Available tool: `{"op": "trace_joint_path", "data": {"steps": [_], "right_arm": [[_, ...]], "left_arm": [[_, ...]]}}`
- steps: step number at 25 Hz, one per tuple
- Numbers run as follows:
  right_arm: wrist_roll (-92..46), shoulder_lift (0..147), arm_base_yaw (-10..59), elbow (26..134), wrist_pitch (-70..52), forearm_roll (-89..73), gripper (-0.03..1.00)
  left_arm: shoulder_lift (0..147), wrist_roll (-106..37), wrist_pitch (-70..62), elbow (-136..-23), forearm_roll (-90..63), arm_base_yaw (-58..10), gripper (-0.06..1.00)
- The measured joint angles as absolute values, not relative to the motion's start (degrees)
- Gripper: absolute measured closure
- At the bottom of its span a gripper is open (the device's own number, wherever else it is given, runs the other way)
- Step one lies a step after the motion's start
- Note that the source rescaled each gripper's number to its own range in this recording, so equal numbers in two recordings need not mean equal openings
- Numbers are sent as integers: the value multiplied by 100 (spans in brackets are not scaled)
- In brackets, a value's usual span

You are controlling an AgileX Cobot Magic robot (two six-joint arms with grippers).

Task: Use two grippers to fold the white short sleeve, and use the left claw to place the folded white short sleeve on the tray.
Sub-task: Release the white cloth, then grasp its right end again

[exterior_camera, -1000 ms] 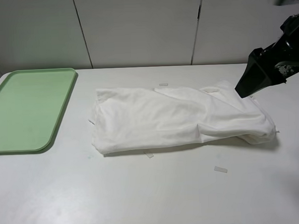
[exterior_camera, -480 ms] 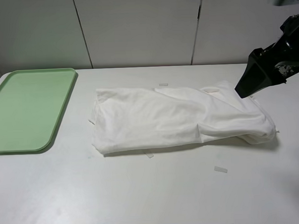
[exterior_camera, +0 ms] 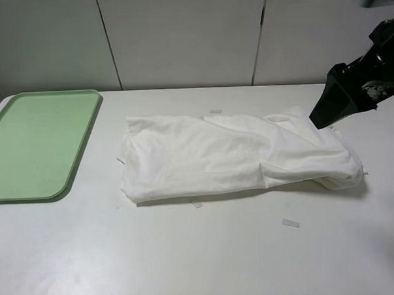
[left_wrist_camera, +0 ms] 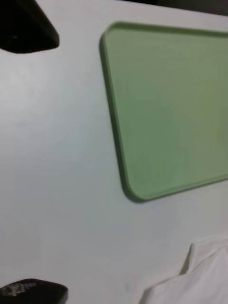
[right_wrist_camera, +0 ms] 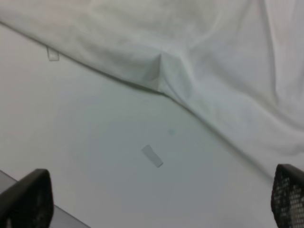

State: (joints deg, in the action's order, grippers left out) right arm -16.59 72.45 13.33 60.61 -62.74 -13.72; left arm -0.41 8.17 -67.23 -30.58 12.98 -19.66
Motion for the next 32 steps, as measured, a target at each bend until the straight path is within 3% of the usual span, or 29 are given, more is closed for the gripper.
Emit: {"op": "trace_joint_path", "data": {"steps": [32], "right_arm": [[-1659,7245,1333,6061,-5950,-1555,-3]], "left_arm": [[-41,1282,-6218,-2771,625,-1966,3]]}}
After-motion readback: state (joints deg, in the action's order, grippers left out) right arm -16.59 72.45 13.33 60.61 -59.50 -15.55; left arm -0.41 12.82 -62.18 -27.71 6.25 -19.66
